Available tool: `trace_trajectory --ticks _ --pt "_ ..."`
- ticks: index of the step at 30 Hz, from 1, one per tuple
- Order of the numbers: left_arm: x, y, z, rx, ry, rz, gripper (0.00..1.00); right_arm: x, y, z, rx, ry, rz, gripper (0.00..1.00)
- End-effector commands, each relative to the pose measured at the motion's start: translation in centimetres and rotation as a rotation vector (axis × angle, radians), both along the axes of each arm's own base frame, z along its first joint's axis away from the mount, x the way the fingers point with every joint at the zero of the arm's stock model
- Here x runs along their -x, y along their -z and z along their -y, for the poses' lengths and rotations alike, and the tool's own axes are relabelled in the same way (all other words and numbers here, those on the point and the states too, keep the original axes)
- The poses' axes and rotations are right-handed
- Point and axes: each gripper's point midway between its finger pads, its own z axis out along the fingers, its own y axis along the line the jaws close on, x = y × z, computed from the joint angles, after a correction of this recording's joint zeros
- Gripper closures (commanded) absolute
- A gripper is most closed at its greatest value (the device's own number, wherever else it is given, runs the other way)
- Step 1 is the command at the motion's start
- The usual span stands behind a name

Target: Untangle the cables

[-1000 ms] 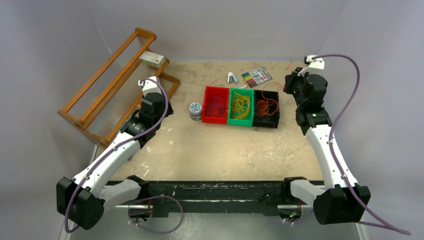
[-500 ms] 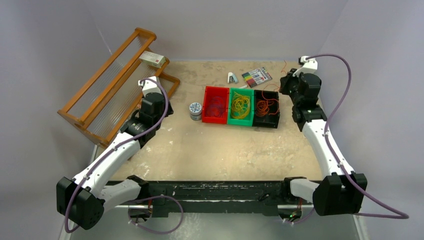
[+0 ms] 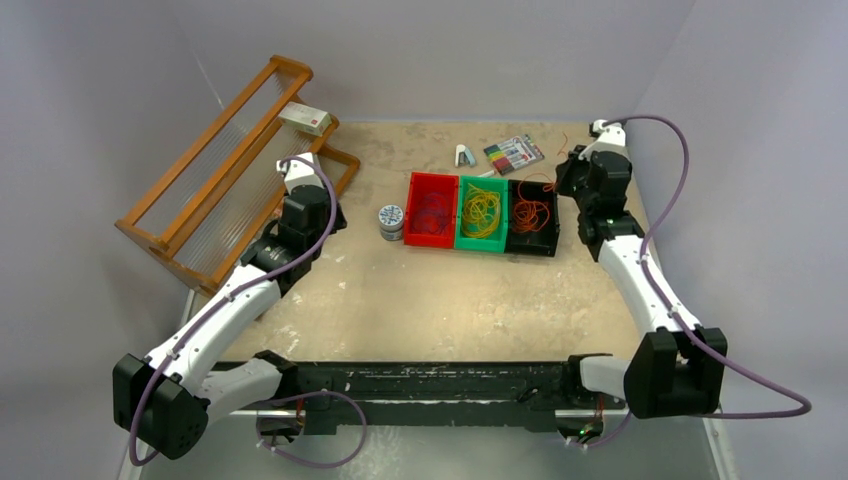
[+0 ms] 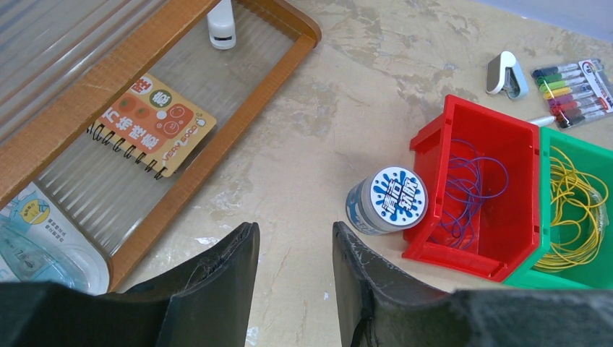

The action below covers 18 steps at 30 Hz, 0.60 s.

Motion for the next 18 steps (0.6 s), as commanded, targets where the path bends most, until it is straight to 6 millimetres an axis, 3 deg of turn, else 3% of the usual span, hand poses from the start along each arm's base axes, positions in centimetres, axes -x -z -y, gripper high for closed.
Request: trace_trajectory --ticks 1,13,18 --pt "-0.4 -1.1 0.0 0.021 -0.012 0.034 0.59 -0.4 -0.6 1.0 0.001 0.059 0.041 1.0" --pt "-0.6 -0.7 0.4 0.025 0.0 0.022 0.59 0.0 3.4 0.8 -0.011 0.053 -0.082 1.0" --pt "-0.7 -0.7 0.5 0.024 0.005 0.021 0.59 -0.1 5.0 -1.0 -0.039 -0.037 -0.146 1.0"
